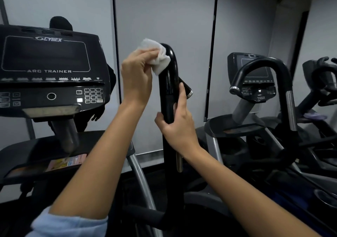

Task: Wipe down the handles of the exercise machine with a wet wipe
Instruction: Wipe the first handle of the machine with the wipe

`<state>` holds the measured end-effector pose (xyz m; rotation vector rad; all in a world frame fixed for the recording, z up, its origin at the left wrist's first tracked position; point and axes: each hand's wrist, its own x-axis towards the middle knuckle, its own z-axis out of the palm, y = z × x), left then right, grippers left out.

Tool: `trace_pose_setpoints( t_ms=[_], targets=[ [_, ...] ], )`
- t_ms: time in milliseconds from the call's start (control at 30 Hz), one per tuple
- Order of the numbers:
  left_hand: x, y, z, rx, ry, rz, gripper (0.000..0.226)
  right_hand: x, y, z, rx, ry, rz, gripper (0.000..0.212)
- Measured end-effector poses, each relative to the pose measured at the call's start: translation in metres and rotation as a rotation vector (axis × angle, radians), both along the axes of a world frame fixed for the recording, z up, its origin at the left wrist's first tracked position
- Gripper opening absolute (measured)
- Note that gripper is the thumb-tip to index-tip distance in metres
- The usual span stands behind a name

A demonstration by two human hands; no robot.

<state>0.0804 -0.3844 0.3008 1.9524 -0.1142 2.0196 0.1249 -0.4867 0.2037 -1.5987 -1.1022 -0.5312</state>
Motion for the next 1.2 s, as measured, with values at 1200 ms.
trace_pose_setpoints(
  t_ms=[1200],
  targets=[
    [0.047, 0.052, 0.008, -0.458, 0.141, -0.193, 0.020, -0.007, -0.003, 0.003, 0.024, 0.016, 0.008, 0.068]
  ],
)
